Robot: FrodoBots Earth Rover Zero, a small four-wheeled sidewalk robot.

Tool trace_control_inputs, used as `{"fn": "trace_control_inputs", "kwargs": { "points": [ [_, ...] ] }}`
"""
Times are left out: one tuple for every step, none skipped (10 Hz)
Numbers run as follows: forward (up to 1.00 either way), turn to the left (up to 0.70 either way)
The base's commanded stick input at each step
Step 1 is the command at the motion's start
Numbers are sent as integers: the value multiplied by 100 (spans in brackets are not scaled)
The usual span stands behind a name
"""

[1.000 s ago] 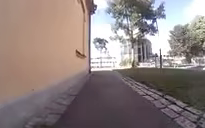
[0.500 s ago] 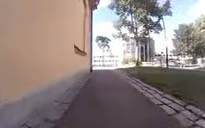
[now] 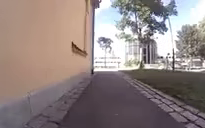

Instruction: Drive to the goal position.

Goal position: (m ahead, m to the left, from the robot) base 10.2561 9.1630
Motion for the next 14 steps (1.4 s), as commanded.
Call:
{"fn": "trace_control_inputs", "kwargs": {
  "points": [
    [100, -36],
    [100, -23],
    [100, -10],
    [100, 0],
    [100, 0],
    [100, 0],
    [100, 0],
    [100, 0],
    [100, 0],
    [100, 0],
    [100, -22],
    [100, -40],
    [100, -22],
    [100, 0]
  ]
}}
